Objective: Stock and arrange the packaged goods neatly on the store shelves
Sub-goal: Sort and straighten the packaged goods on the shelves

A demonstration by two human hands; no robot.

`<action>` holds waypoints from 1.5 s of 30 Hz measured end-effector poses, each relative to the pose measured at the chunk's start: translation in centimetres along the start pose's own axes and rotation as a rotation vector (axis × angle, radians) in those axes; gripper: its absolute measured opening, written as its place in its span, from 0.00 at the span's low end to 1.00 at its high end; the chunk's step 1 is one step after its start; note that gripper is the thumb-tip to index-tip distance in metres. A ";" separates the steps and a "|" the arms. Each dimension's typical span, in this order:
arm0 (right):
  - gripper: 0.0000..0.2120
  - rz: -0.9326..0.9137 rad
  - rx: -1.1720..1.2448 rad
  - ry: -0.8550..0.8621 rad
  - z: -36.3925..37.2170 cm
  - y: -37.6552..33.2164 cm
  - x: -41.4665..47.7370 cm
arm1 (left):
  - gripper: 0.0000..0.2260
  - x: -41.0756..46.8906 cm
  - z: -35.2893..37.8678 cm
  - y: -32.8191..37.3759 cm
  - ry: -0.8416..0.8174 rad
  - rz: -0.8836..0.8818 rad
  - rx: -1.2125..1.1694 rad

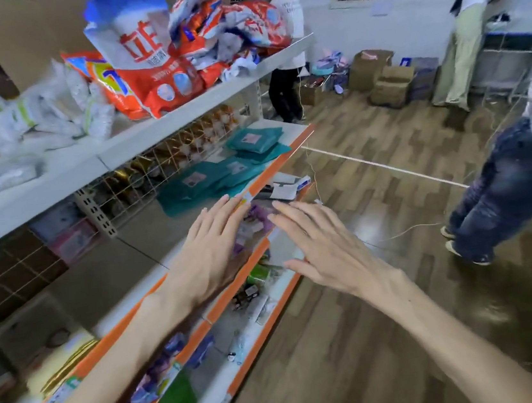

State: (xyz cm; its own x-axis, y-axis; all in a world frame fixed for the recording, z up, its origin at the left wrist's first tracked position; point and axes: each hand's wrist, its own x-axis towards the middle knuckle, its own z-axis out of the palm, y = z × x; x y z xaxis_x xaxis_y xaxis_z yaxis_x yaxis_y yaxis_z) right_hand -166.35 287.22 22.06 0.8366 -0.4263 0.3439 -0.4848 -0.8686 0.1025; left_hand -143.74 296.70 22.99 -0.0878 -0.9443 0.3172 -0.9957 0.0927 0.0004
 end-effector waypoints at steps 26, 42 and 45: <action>0.32 -0.024 -0.022 -0.042 12.4 30.4 18.8 | 0.30 31.5 15.1 -7.6 0.009 -0.123 -0.136; 0.29 -0.276 0.140 -0.063 21.8 36.3 33.7 | 0.34 37.3 21.3 -12.0 -0.060 -0.485 -0.047; 0.28 -0.366 0.178 -0.075 23.6 37.1 36.4 | 0.34 37.8 22.3 -11.8 -0.076 -0.614 -0.036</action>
State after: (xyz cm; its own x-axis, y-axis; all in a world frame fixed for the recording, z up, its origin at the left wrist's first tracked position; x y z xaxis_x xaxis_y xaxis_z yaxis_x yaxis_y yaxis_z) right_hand -147.79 233.53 16.34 0.9651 -0.0929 0.2450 -0.1058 -0.9936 0.0399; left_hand -135.96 252.85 13.78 0.4973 -0.8487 0.1803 -0.8638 -0.4650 0.1938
